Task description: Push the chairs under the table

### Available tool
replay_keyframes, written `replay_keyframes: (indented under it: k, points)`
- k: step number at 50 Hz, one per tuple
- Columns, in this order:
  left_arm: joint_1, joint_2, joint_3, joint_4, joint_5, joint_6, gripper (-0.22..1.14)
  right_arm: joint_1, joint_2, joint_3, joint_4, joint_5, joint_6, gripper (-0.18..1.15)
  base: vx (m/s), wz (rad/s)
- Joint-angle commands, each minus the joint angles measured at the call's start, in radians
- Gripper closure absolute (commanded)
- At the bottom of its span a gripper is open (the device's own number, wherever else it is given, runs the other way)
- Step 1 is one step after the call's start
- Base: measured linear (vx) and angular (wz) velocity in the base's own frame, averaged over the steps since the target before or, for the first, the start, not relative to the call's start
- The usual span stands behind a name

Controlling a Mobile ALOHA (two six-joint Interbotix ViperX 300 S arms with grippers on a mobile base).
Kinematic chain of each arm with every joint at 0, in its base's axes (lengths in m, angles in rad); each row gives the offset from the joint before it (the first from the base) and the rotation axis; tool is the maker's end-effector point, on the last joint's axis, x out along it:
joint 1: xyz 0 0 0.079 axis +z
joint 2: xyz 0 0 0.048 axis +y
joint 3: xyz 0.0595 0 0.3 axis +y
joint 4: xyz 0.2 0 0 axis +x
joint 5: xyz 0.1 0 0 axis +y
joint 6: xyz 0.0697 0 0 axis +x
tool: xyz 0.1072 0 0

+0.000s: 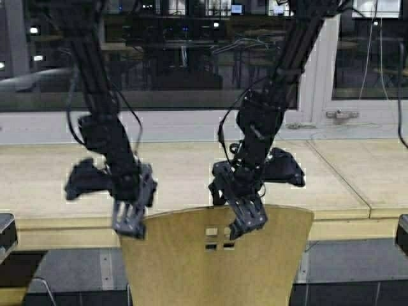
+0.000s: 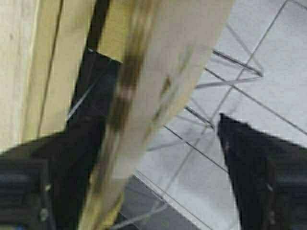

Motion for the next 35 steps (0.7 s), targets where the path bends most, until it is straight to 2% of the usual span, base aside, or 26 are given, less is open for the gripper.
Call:
replay_keyframes:
  k: [1, 13, 20, 27, 35]
  points:
    - [-0.012, -0.123, 0.048, 0.054, -0.009, -0.002, -0.09, -0.003, -0.106, 0.038, -0.011, 0.011, -0.005, -0.03, 0.0, 0.0]
    - [-0.06, -0.249, 0.132, 0.055, -0.008, -0.002, -0.1, -0.017, -0.221, 0.138, -0.02, 0.021, -0.005, -0.03, 0.0, 0.0]
    - [-0.104, -0.314, 0.198, 0.08, -0.003, -0.002, -0.1, -0.028, -0.321, 0.23, -0.087, 0.009, -0.012, -0.02, 0.0, 0.0]
    - [-0.121, -0.419, 0.304, 0.184, -0.003, 0.008, -0.09, -0.028, -0.44, 0.285, -0.282, 0.015, -0.058, -0.02, 0.0, 0.0]
    - [-0.109, -0.566, 0.413, 0.333, 0.002, 0.038, -0.06, -0.031, -0.624, 0.299, -0.443, 0.092, -0.202, 0.05, -0.01, 0.0]
